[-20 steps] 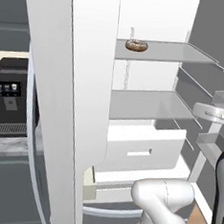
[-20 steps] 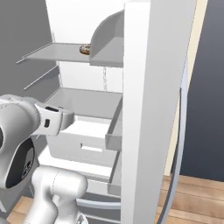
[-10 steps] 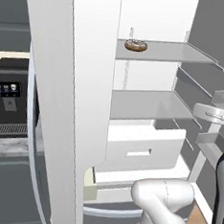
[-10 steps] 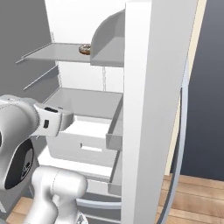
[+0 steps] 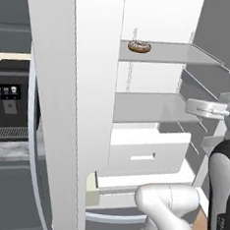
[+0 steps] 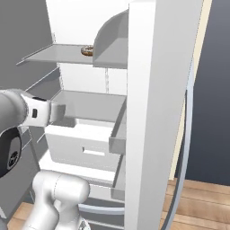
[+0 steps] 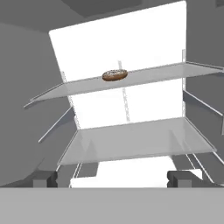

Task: Take the donut and cupcake from the fridge and place them on the empty tray on the dining counter.

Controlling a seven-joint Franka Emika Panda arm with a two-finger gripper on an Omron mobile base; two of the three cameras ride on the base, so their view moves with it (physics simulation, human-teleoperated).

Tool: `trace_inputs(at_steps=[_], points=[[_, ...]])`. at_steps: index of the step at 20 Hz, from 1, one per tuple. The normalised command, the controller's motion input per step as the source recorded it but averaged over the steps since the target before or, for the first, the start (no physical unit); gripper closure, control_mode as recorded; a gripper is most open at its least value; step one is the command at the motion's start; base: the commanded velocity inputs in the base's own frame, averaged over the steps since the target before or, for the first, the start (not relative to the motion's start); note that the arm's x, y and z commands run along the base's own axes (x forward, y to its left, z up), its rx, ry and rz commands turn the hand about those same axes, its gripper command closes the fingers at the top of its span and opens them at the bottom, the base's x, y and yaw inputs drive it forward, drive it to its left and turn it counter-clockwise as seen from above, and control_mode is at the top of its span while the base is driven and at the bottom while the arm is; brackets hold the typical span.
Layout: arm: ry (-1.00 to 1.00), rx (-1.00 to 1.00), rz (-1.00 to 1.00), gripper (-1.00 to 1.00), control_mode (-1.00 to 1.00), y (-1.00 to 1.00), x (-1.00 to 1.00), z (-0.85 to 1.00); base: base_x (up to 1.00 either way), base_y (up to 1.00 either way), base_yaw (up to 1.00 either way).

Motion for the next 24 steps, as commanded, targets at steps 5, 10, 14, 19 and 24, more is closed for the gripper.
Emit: trace_inputs(at_steps=[5,10,14,19,24], points=[[0.03,-0.2,0.0,-1.0,-1.0,0.46,0.01,0.34,0.0,0.0,0.0],[0.19,-0.18,0.04,-1.0,-1.0,0.0,0.19,0.21,0.0,0.0,0.0],[0.06,-0.13,0.1,-1.0,-1.0,0.0,0.35,0.12,0.0,0.0,0.0],[-0.15,-0.02,0.16,-1.0,-1.0,0.0,0.2,-0.06,0.0,0.0,0.0],[-0.03,-0.08,0.08,-1.0,-1.0,0.0,0.42,0.0,0.0,0.0,0.0]])
